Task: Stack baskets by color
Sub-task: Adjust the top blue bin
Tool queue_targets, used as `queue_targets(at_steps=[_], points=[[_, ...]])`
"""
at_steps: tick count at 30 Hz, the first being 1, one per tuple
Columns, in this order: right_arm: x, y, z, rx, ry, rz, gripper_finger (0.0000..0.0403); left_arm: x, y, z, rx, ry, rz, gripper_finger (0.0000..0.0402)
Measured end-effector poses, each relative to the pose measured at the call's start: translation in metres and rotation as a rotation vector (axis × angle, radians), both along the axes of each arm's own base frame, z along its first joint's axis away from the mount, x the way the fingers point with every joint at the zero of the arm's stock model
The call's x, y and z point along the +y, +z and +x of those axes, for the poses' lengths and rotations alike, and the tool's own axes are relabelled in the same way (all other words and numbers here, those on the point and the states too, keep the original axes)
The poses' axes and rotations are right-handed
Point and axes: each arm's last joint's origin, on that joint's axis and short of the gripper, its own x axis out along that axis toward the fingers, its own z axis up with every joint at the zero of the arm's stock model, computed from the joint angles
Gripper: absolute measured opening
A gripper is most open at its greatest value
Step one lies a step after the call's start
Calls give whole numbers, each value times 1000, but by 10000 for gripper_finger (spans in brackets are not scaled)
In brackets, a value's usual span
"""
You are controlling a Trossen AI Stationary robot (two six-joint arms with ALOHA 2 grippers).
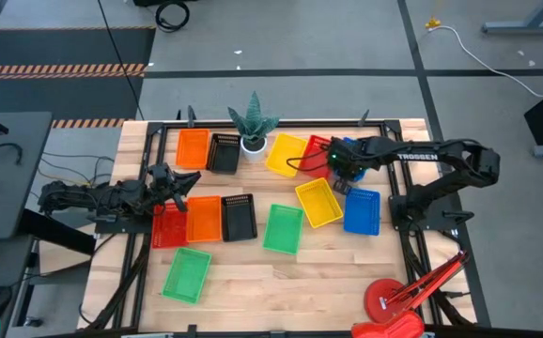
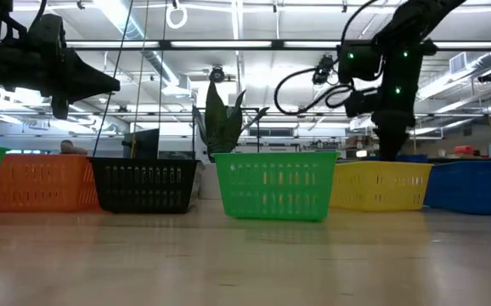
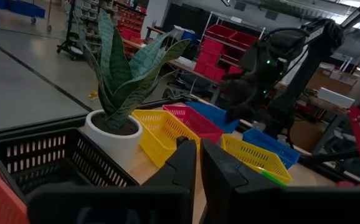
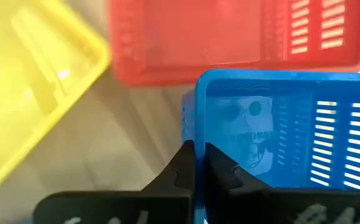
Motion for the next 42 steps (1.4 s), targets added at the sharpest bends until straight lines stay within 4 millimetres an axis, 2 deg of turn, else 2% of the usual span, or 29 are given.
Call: queue_targets(at_steps=[4,8,17,21,30,37,42], points=[[2,9,-6,140,71,-51,10,0,0,0,0,0,0,31],[3,7,-9,199,155,-46,10,0,0,0,0,0,0,36],[0,-18,-23,287,350,-1,10,0,0,0,0,0,0,28],[-5,-27,-31,307,354,2,11,0,0,0,0,0,0,34],[-17,-29,-40,327,308,5,19,0,0,0,0,0,0,35],[-18,-29,-42,361,332,-8,40,0,0,0,0,0,0,30],[-18,-29,-42,355,334,-2,31,0,0,0,0,0,0,36]])
